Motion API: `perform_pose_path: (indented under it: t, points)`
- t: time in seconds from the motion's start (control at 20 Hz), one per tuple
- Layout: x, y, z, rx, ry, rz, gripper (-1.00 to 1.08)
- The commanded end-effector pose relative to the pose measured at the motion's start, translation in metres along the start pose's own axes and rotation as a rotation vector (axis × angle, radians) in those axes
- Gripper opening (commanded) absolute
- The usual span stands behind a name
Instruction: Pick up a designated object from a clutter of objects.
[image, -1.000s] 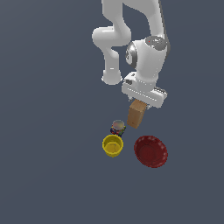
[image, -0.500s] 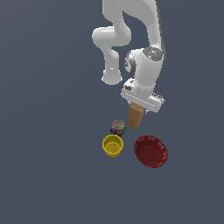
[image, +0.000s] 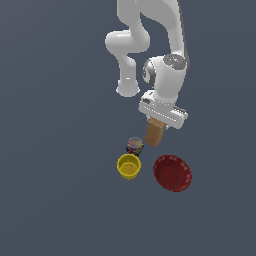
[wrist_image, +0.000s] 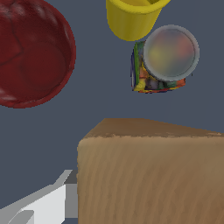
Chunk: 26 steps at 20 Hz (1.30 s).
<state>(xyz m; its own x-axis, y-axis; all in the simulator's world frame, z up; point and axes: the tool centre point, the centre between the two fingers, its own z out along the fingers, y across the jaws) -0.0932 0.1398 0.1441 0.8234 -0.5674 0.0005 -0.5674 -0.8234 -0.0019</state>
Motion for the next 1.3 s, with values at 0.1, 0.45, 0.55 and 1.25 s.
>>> perform_pose_path:
  t: [0.1,0.45,0.55,1.25]
  points:
    - [0.000,0.000,0.000,0.000,0.000,0.000,-1.00]
    - [0.009,0.011,-0.012,0.001,-0.001,0.000,-1.00]
    - [0.014,0.017,-0.018,0.001,-0.001,0.000,-1.00]
    - [0.085,0.104,-0.110,0.004,-0.004,0.000,-1.00]
